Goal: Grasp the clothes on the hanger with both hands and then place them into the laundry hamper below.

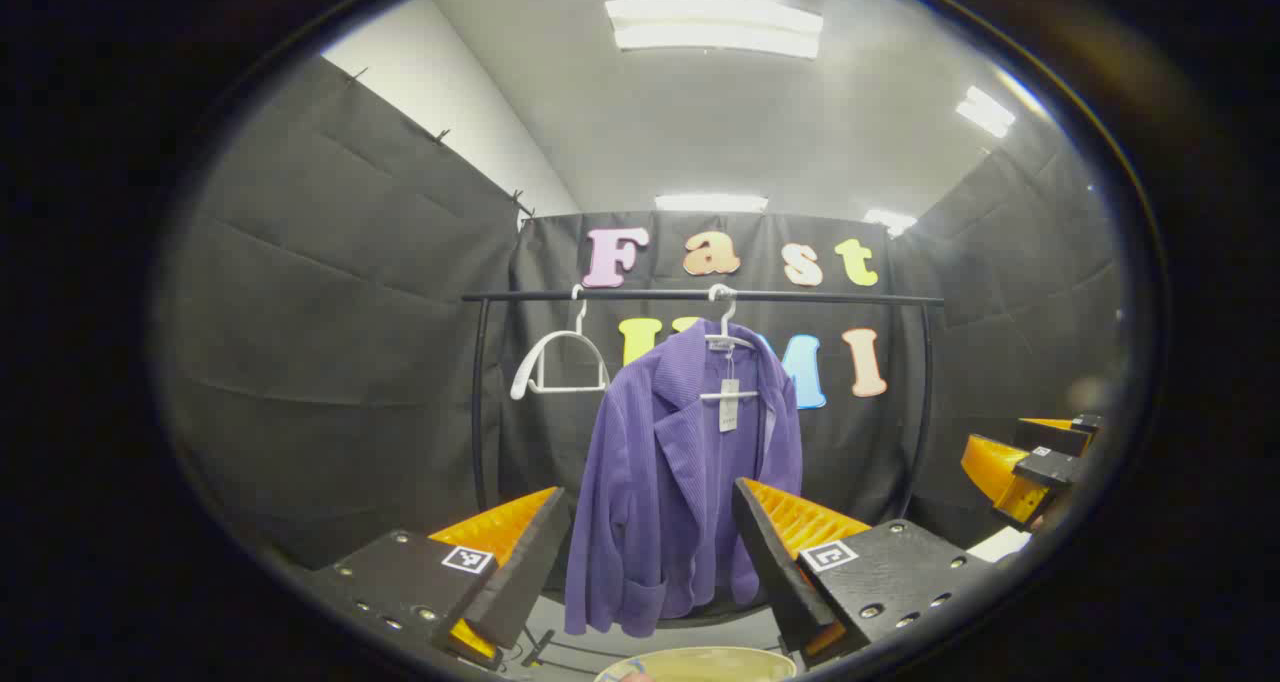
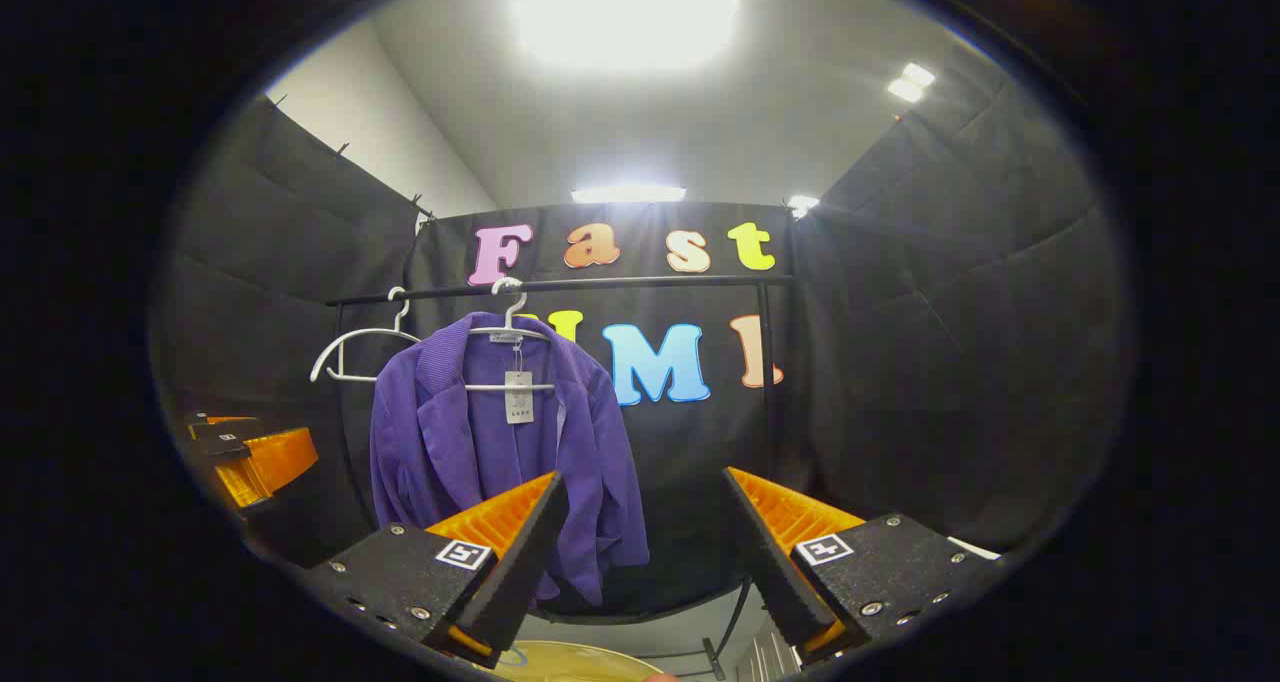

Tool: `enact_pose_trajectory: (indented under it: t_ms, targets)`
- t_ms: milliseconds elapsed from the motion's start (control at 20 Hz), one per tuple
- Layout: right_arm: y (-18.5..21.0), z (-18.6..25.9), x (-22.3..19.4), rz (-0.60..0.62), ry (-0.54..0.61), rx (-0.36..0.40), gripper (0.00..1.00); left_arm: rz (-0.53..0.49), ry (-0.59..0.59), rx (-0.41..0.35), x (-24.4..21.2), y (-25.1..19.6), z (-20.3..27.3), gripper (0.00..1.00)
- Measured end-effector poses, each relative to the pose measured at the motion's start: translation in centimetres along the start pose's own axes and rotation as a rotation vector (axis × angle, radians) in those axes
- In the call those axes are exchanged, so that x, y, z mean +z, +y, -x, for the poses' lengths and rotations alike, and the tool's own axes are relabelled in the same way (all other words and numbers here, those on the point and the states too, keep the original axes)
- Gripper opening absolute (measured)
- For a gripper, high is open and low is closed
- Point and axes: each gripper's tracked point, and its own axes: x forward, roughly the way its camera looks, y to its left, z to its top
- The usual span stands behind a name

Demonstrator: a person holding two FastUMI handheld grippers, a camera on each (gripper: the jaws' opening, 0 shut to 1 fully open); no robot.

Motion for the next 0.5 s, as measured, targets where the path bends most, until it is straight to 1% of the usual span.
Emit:
enact_pose_trajectory:
  t_ms: [50,100,500]
  targets:
    - [-0.2,0.1,0.2,0.001,-0.006,-0.005,0.95,0.000,0.000,-0.002,0.1,-0.1,0.1,0.95]
    - [-0.3,0.1,0.3,-0.001,-0.010,-0.007,0.95,-0.004,0.000,-0.005,0.0,-0.3,0.0,1.00]
    - [-0.9,-0.4,-0.8,-0.017,0.011,-0.028,0.95,-0.015,0.020,-0.011,-0.9,-1.0,-1.0,1.00]
